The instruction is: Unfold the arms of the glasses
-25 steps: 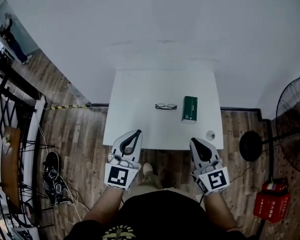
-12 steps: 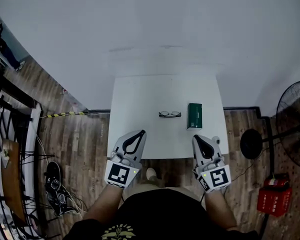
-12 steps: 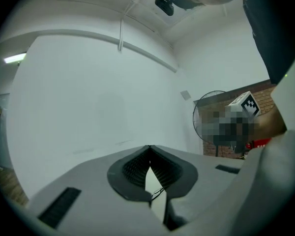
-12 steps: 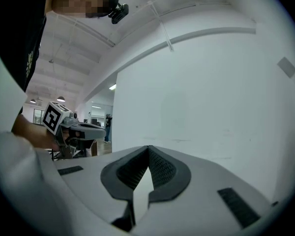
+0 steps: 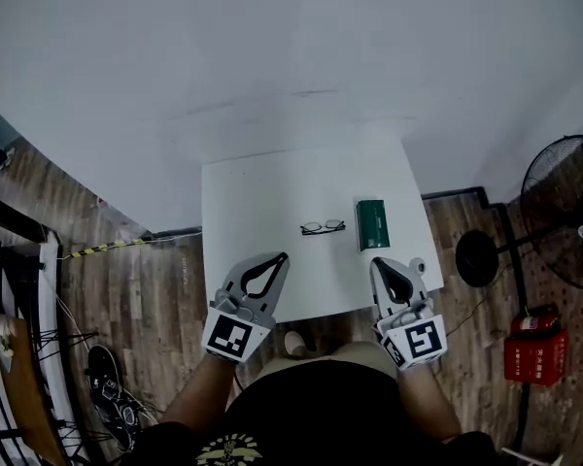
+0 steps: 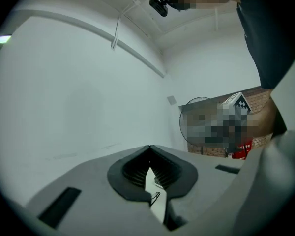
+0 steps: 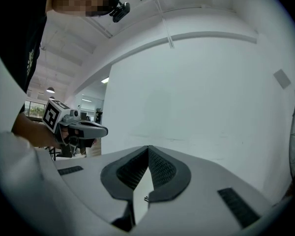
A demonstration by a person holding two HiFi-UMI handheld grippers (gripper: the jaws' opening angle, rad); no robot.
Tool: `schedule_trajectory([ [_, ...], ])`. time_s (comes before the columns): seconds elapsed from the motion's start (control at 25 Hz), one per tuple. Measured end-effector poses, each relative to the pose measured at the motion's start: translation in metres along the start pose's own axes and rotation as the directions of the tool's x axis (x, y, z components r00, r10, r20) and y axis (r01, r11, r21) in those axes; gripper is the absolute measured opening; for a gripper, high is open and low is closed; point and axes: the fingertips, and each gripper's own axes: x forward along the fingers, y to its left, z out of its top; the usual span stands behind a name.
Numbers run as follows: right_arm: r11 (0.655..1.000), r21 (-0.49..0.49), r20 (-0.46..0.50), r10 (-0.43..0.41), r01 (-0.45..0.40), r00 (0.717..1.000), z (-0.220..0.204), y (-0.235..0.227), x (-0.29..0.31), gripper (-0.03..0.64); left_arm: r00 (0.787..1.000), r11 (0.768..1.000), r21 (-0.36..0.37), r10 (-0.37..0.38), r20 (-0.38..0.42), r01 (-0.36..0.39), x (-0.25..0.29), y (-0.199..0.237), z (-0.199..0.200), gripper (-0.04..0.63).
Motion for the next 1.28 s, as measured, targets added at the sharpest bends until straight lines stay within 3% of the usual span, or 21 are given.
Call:
schedule_trajectory([
  [0.36, 0.999, -0.024, -0.008, -0.036, 0.036, 0.999, 0.007, -0.004, 0.005, 0.000, 0.997, 0.993, -0.091, -0.076, 0.025, 0.078, 0.006, 0.002, -0.003, 0.006],
  [0.64, 1.000, -0.018, 0.013, -0.018, 0.018, 1.000, 0.008, -0.011, 0.025, 0.000, 0.999, 0.996, -0.072, -0.051, 0.014, 0.052, 0.015, 0.019, -0.011, 0.006],
  [0.88, 1.000, 0.008, 0.016, 0.008, -0.008, 1.000, -0.002, -0.033, 0.051, 0.000, 0.996, 0.999, -0.023, -0.032, -0.079, 0.030, 0.043, 0.030, -0.028, 0.006],
  [1.28, 0.999, 0.021, -0.034, 0.027, -0.026, 0.999, -0.017, -0.076, 0.082, 0.000, 0.986, 0.998, -0.034, -0.051, -0.156, 0.046, 0.099, 0.036, -0.058, 0.008],
])
